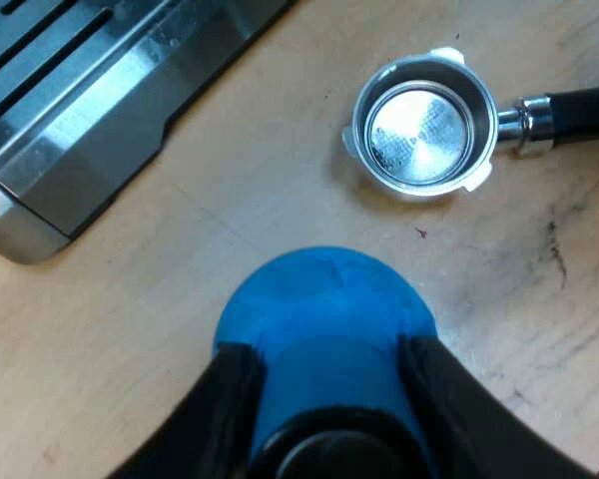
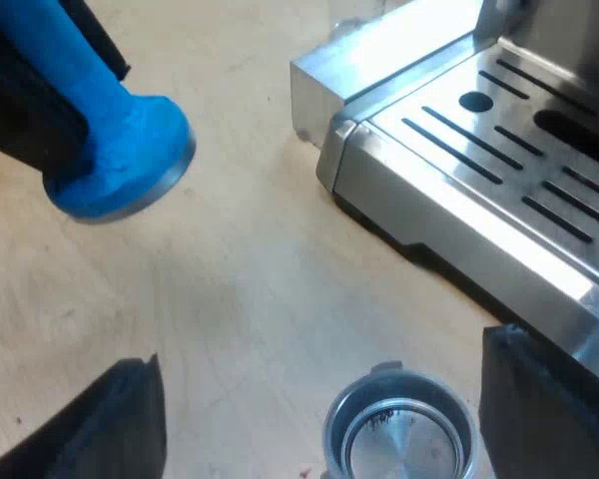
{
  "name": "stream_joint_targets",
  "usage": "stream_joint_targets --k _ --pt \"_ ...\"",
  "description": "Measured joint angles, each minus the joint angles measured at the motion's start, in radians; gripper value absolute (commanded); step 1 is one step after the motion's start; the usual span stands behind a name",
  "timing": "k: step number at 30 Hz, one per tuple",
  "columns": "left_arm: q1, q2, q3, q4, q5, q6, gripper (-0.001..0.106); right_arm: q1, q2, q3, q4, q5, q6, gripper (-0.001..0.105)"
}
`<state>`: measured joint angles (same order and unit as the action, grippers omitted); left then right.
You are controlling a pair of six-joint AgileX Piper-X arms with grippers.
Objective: Grind coffee beans and then tamp
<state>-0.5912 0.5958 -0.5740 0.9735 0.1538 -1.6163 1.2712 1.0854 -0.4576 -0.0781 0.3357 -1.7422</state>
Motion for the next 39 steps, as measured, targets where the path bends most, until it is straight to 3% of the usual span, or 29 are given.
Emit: stream_joint_targets --k 8,15,21,33,39 --pt "0.0 0.0 0.0 -0.005 0.102 0.0 0.0 0.028 -0.19 0.0 0.174 0.0 0.0 0.067" --pt "-0.017 0.0 0.0 -0.036 0.105 0.0 0.0 0.113 -0.236 0.0 0.278 0.027 0.028 0.067" --pt "-0.027 0.0 0.0 -0.044 0.107 0.0 0.0 0.189 -0.255 0.0 0.3 0.187 0.054 0.067" --pt "-0.027 0.0 0.0 -0.047 0.107 0.0 0.0 0.198 -0.258 0.017 0.307 0.205 0.104 0.067" --pt "-0.027 0.0 0.0 -0.047 0.107 0.0 0.0 0.198 -0.26 0.117 0.275 0.208 0.134 0.067"
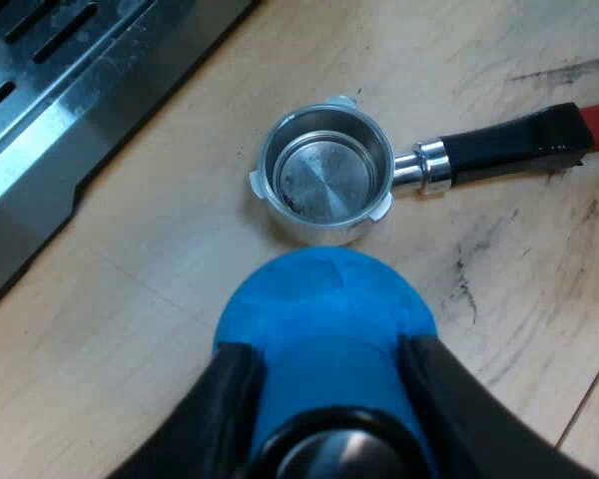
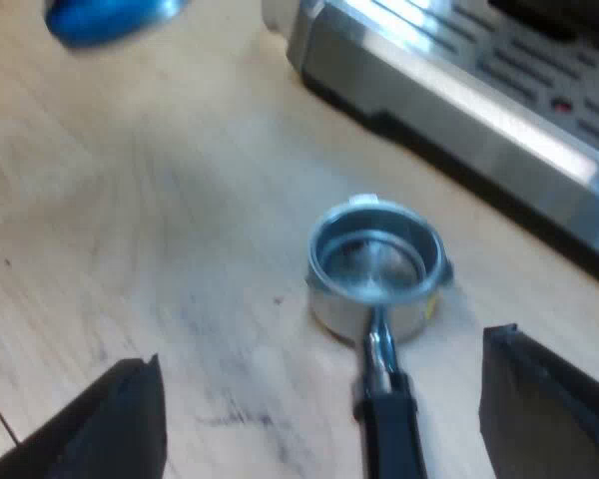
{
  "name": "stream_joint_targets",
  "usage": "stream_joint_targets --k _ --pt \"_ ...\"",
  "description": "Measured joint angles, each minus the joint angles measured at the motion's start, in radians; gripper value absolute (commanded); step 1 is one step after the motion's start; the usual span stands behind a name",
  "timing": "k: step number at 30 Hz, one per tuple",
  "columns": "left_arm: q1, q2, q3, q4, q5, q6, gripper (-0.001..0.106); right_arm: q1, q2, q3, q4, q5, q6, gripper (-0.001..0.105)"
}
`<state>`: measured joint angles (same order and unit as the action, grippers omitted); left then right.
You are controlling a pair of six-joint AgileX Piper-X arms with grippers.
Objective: Grind coffee beans and then tamp
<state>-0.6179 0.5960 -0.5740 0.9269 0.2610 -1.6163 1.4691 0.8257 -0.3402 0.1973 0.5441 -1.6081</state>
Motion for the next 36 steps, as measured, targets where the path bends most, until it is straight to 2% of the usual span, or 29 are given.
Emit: stream_joint_targets --k 8,17,27,32,33,36 --pt "0.0 0.0 0.0 0.0 0.0 0.0 0.0 0.0 0.0 0.098 -0.101 0.0 0.039 0.067" --pt "0.0 0.0 0.0 0.0 0.0 0.0 0.0 0.0 0.0 0.167 -0.197 0.0 0.039 0.067" --pt "-0.002 0.0 0.0 0.0 0.0 0.0 0.0 0.0 0.0 0.176 -0.21 0.029 0.039 0.067" --pt "-0.034 0.0 0.0 0.0 0.0 0.0 0.0 0.0 0.0 0.176 -0.21 0.033 0.039 0.067" --pt "-0.057 0.0 0.0 -0.003 0.0 0.0 0.0 0.0 0.0 0.176 -0.214 0.075 0.039 0.067" --pt "-0.067 0.0 0.0 -0.021 0.0 0.0 0.0 0.0 0.0 0.176 -0.255 0.074 0.042 0.067"
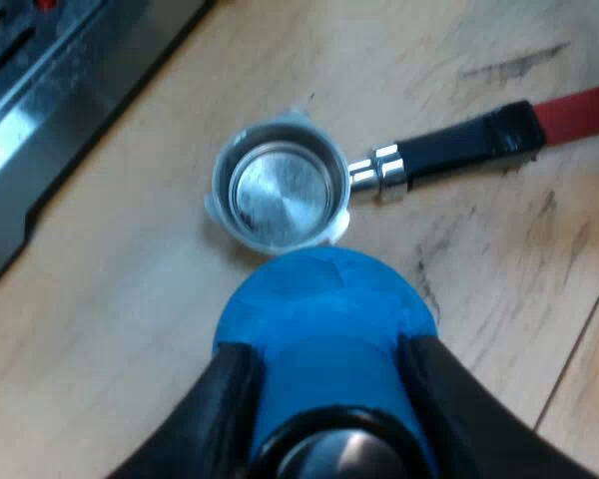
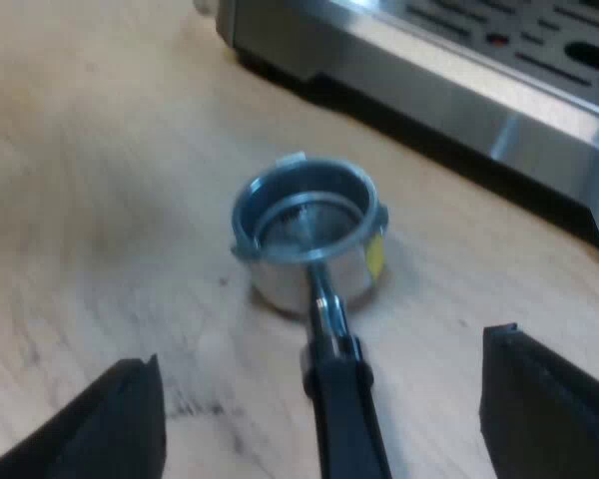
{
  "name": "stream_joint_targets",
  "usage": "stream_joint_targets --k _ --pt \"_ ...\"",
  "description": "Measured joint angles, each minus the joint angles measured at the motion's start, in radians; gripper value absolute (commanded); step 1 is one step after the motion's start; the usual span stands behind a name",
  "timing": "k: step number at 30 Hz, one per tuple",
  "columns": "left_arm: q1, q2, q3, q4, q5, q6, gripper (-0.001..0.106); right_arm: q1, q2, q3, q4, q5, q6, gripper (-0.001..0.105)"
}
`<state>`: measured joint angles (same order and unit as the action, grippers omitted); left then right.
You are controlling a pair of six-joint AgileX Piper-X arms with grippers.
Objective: Grind coffee beans and then tamp
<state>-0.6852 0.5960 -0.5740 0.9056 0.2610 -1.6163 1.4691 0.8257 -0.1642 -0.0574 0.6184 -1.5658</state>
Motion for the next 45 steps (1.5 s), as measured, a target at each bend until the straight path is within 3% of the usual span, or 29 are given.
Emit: stream_joint_targets --k 7,13,14,19,23,37,39,45 --pt "0.0 0.045 -0.027 -0.013 0.0 0.0 0.0 0.0 0.0 0.0 -0.097 0.0 -0.057 0.067" --pt "-0.001 0.139 -0.08 -0.025 0.0 0.0 0.0 0.0 0.0 0.0 -0.101 0.0 -0.061 0.067" --pt "-0.005 0.219 -0.12 -0.039 0.0 0.0 0.0 0.0 0.0 0.0 -0.103 0.0 -0.061 0.067" --pt "-0.063 0.316 -0.168 -0.06 -0.002 0.02 0.0 0.0 0.0 0.0 -0.103 0.0 -0.064 0.067" --pt "-0.103 0.378 -0.171 -0.092 0.0 0.021 0.0 0.0 0.0 0.0 -0.106 0.0 -0.064 0.067" --pt "-0.104 0.48 -0.171 -0.153 -0.048 0.021 0.0 0.0 0.0 0.0 -0.111 0.0 -0.064 0.067" --pt "-0.104 0.528 -0.171 -0.158 -0.051 -0.022 0.0 0.0 0.0 0.0 -0.111 0.0 -0.064 0.067" --pt "-0.104 0.59 -0.171 -0.168 -0.051 -0.031 0.0 0.0 0.0 0.0 -0.111 0.0 -0.064 0.067"
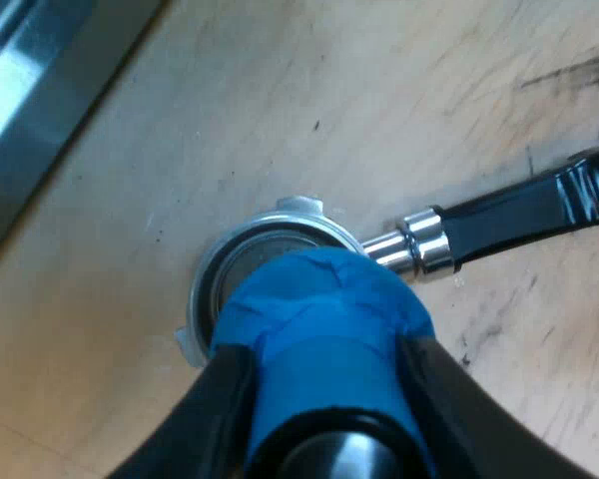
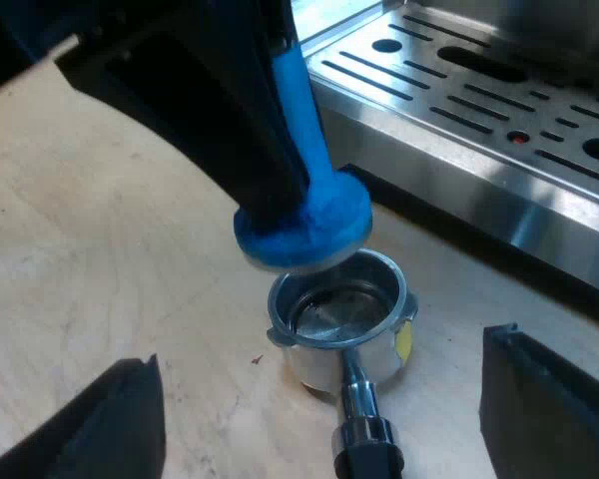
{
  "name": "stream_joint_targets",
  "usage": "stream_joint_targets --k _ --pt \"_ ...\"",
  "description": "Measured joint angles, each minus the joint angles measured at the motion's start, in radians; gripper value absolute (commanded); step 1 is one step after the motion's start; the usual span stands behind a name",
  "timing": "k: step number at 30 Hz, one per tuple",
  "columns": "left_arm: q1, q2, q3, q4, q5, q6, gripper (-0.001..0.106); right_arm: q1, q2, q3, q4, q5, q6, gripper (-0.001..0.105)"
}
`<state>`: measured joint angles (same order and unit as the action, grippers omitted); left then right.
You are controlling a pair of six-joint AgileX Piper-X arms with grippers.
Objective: Grind coffee beans and then tamp
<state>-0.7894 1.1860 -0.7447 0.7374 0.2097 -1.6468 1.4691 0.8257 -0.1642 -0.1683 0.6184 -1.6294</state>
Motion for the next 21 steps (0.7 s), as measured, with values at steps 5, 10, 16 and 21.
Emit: stream_joint_targets --k 5,10,16,21 --pt "0.0 0.026 0.0 -0.023 0.0 0.0 0.0 0.0 0.0 0.0 0.0 0.0 0.0 0.067" --pt "0.0 0.041 0.0 -0.031 -0.028 0.0 0.0 0.0 0.0 0.0 0.0 0.0 0.0 0.067" --pt "0.0 0.064 0.0 -0.046 -0.03 0.0 0.0 0.0 0.0 0.0 0.0 0.0 0.0 0.067" --pt "0.0 0.089 0.0 -0.051 -0.026 0.0 0.0 0.0 0.0 0.0 0.0 0.0 0.0 0.067"
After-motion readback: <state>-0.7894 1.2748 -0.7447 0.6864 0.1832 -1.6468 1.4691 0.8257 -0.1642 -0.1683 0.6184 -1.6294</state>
